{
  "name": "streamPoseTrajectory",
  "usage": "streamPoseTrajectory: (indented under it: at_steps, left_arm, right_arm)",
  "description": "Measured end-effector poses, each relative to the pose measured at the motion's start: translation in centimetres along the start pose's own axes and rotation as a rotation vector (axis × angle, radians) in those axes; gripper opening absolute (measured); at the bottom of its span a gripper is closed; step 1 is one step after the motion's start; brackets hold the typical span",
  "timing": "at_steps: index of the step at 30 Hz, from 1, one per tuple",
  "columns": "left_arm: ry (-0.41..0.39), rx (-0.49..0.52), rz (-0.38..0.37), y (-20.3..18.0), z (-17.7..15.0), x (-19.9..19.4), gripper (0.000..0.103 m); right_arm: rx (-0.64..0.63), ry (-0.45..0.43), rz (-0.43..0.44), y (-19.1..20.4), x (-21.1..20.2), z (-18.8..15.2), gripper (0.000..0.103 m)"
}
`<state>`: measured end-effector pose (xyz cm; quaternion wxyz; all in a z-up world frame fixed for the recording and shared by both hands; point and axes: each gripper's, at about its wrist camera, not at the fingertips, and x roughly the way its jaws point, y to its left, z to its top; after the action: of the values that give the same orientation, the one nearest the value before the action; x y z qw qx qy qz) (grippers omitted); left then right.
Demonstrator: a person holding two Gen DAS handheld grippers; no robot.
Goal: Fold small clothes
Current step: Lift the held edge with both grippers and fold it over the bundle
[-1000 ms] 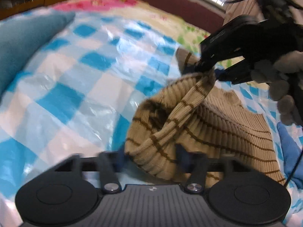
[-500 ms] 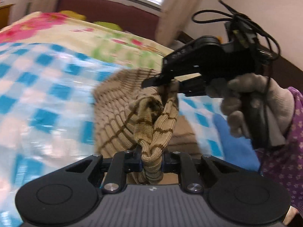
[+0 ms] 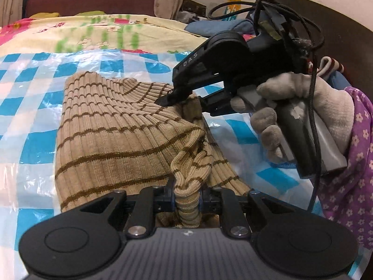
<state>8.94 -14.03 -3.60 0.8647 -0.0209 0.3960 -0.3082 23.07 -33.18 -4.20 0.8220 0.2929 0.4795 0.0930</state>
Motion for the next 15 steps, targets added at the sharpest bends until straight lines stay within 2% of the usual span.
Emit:
streamPoseTrajectory:
  at_steps: [4,10,12,15]
  left_arm:
    - [0.003,-0.007,-0.009,0.2,-0.1,0.1,0.021]
    - [-0.005,0.066,-0.053,-1.5,-0.1,0.2,0.023]
    - [0.029,0.094,-0.065,-2.0,-0.4,0.4,0.034]
    - [0.045,0.090,-0.076,-1.7,-0.8,-0.1,0.039]
  right_arm:
    - [0.026,-0.023,0.020,-0.5,-1.0,-0.6,0.014]
    - [0.082,-0.063,0.014,-2.4,-2.8,-0.9,0.015]
    - [0.115,-0.063,0.024,-3.1,-3.3,-1.1,0.020]
    - [0.124,-0.097,0.025,-3.4,-5.1,-2.0,0.028]
